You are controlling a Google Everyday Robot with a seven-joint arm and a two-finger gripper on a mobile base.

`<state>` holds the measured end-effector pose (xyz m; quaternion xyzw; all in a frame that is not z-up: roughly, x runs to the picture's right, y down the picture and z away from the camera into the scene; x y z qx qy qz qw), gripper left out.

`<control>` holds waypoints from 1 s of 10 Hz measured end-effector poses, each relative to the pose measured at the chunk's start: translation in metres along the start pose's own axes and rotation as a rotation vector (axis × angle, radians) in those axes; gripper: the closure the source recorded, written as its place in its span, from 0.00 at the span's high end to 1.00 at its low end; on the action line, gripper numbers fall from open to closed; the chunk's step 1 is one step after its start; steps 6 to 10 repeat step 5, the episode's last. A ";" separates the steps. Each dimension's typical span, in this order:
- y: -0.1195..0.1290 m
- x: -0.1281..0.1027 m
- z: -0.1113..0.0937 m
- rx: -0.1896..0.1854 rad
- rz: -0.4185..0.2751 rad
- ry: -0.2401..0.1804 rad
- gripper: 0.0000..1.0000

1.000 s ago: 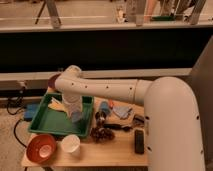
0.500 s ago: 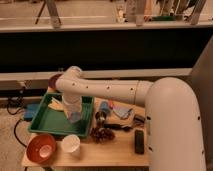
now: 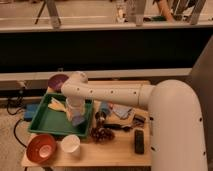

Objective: Place sponge in tray

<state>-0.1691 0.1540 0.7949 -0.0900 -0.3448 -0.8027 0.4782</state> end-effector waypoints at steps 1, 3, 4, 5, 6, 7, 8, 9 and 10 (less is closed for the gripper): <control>0.001 -0.001 0.004 -0.002 -0.002 0.001 0.80; 0.005 -0.001 0.009 -0.006 0.003 0.000 0.80; 0.005 -0.001 0.010 -0.005 0.007 -0.003 0.78; 0.008 0.002 0.011 -0.004 0.014 -0.007 0.74; 0.008 0.002 0.011 -0.004 0.014 -0.007 0.74; 0.008 0.002 0.011 -0.004 0.014 -0.007 0.74; 0.008 0.002 0.011 -0.004 0.014 -0.007 0.74; 0.008 0.002 0.011 -0.004 0.014 -0.007 0.74; 0.008 0.002 0.011 -0.004 0.014 -0.007 0.74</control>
